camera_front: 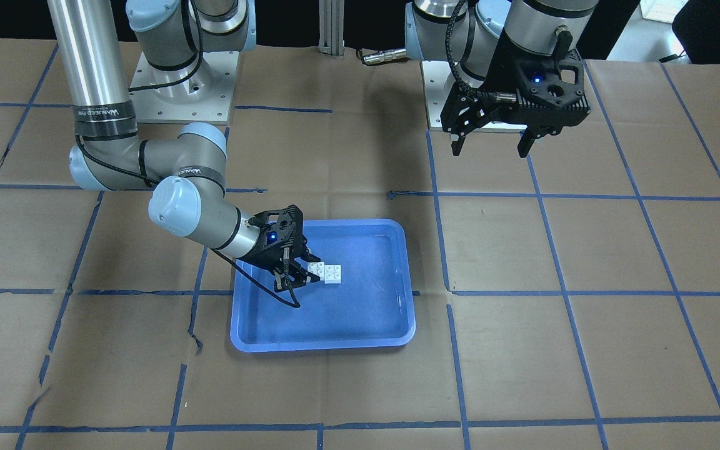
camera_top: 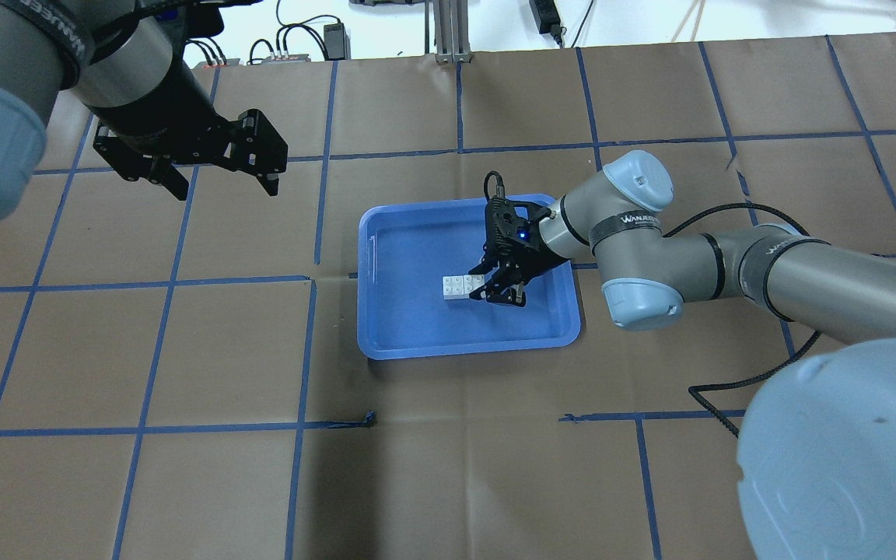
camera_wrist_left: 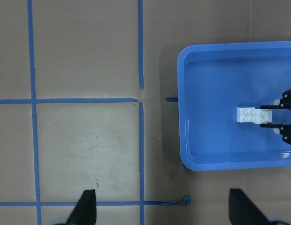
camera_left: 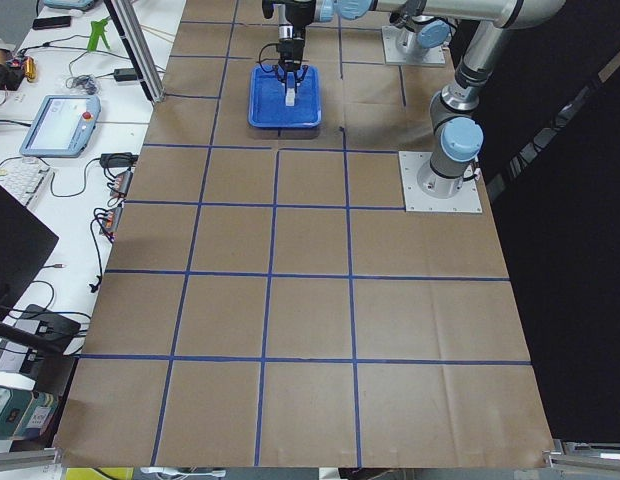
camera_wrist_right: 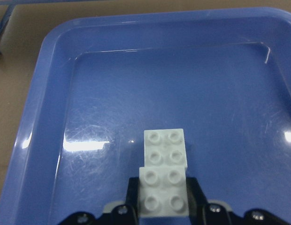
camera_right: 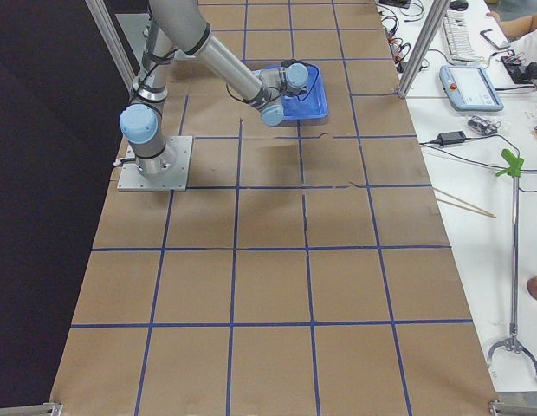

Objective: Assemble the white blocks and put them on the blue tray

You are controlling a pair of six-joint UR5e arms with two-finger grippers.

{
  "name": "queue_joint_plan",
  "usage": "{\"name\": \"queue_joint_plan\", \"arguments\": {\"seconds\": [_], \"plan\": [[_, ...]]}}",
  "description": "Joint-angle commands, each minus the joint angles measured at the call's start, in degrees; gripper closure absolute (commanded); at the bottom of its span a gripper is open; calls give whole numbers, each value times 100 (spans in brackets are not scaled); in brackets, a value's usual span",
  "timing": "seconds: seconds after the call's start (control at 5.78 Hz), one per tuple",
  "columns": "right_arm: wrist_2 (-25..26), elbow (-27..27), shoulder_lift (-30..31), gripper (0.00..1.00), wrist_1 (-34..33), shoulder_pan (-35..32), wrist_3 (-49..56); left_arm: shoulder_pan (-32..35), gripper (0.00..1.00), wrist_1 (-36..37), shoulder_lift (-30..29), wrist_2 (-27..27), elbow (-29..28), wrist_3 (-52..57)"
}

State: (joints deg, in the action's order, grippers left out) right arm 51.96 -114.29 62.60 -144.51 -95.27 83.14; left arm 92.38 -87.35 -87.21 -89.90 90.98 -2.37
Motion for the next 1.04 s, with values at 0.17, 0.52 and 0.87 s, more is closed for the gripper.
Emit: {"name": "queue_joint_plan", "arguments": {"seconds": [0.17,0.52,0.87], "plan": [[-2,-5,-37,72,-139,0,-211,-10,1,-10,29,-19,-28,9],[-2,-5,-37,72,-121,0,-211,-62,1,-11,64,-10,-19,9],[-2,-5,-37,71,-104,0,-219,-80,1,-19,73,-10,-10,9]]}}
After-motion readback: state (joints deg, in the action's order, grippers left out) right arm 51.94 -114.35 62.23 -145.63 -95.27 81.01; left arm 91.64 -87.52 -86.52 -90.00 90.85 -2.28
